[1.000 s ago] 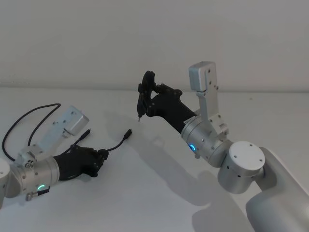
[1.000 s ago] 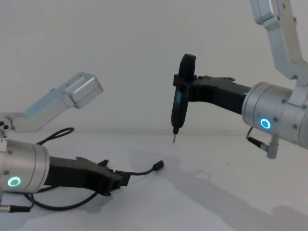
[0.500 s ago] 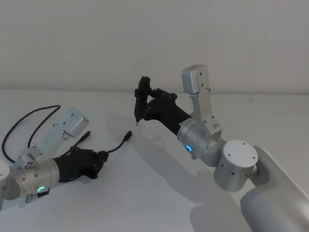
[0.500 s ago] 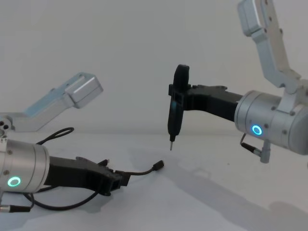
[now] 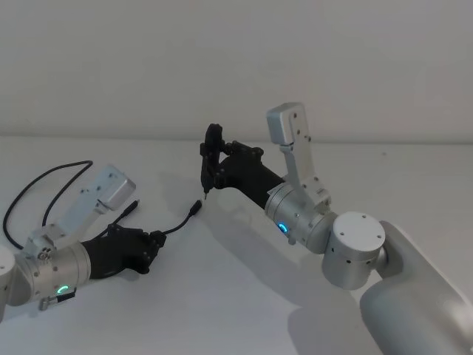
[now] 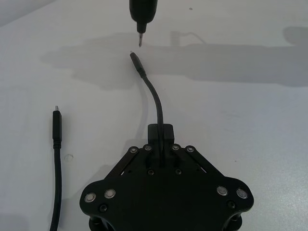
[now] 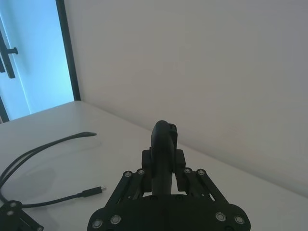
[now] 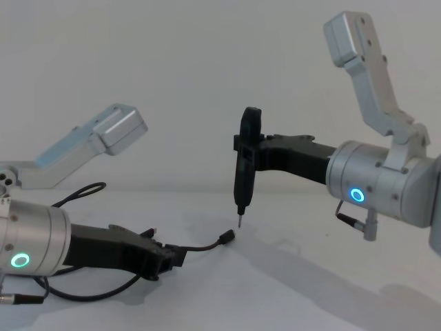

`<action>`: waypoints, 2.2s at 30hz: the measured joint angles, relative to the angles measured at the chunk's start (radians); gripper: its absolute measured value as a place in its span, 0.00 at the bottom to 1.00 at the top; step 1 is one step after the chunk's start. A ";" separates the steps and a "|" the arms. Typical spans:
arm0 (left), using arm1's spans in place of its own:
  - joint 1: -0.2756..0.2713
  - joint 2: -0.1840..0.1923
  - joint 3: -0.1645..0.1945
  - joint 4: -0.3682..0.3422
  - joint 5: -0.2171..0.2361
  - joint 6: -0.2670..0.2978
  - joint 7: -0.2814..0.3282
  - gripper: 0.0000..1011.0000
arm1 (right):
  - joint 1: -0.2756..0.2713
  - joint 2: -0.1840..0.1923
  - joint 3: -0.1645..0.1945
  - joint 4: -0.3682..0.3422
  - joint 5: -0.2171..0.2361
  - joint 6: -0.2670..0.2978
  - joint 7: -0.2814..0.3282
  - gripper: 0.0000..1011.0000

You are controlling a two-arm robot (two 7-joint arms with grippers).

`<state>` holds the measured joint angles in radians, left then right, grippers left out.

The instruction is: Pick up the data cable with the one hand.

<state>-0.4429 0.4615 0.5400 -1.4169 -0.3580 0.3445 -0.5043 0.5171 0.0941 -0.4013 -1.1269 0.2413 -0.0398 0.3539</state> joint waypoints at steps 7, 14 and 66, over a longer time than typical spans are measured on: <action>0.000 0.000 0.000 0.000 0.000 0.000 0.000 0.04 | 0.013 -0.009 -0.007 0.029 -0.001 -0.004 0.011 0.27; 0.000 0.000 0.000 0.000 0.000 0.000 0.000 0.04 | 0.022 -0.015 -0.011 0.048 -0.001 -0.010 0.018 0.27; 0.000 0.000 0.000 0.000 0.000 0.000 0.000 0.04 | 0.052 -0.023 -0.021 0.095 -0.031 -0.042 0.032 0.27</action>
<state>-0.4429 0.4615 0.5400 -1.4169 -0.3579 0.3445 -0.5043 0.5692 0.0711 -0.4218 -1.0319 0.2106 -0.0816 0.3859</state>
